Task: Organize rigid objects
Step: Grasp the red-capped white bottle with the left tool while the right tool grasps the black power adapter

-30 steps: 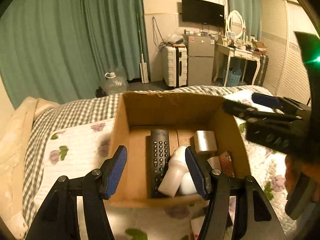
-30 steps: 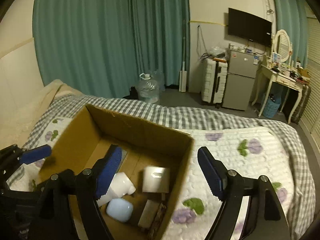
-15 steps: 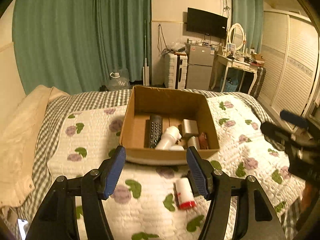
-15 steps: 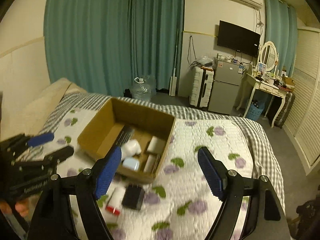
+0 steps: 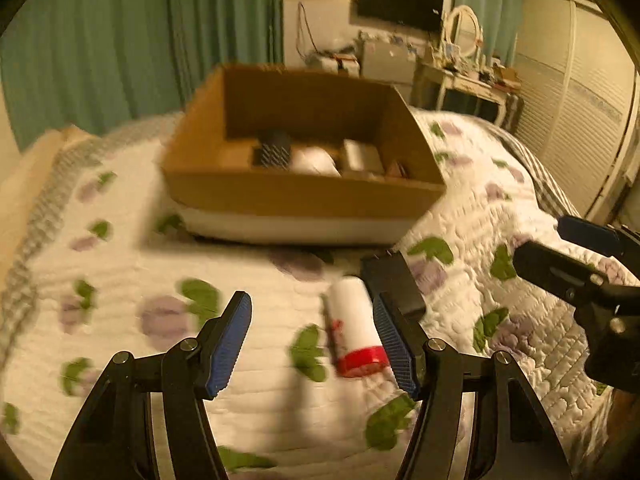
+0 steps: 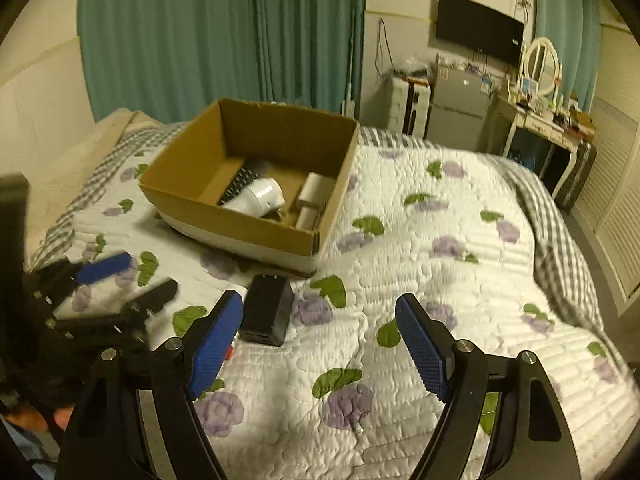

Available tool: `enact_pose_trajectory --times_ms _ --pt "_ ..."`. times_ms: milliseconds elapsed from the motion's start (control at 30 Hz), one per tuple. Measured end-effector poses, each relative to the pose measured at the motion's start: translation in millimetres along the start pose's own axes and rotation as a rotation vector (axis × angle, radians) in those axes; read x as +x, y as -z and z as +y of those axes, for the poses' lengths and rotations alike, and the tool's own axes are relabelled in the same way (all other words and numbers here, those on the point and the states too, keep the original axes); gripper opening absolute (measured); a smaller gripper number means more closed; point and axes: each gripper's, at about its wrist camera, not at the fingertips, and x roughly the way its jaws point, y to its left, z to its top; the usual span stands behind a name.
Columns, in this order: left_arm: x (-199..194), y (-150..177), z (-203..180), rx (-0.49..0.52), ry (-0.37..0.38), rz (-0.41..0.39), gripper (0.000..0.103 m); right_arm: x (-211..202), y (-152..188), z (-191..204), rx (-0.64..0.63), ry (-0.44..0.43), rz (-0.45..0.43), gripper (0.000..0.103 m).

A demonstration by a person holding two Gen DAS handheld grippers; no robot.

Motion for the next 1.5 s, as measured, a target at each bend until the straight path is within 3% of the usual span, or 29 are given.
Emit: enact_pose_trajectory --times_ms 200,400,533,667,767,1000,1200,1300,1500 --pt "40 11 -16 0.024 0.001 0.086 0.064 26 4 -6 0.031 0.014 0.055 0.079" --pt "49 10 -13 0.017 0.023 0.127 0.061 36 4 -5 0.038 0.014 0.086 0.079" --pt "51 16 -17 0.055 0.079 0.19 0.037 38 4 -1 0.026 0.021 0.086 0.079" --pt "54 14 -23 0.09 0.047 0.2 0.038 37 4 -2 0.026 0.031 0.079 0.079" --pt "70 12 -19 0.061 0.078 0.237 0.041 38 4 -3 0.028 0.027 0.08 0.079" --pt "31 10 -5 0.014 0.067 0.13 0.036 46 9 -7 0.022 0.034 0.085 0.079" --pt "-19 -7 36 -0.02 -0.024 -0.003 0.036 54 7 11 -0.023 -0.022 0.081 0.079" --pt "-17 -8 50 -0.034 -0.086 -0.009 0.036 68 3 28 -0.044 -0.057 0.097 0.079" --pt "0 -6 61 -0.078 -0.098 0.024 0.036 114 6 54 -0.06 -0.047 0.187 0.079"
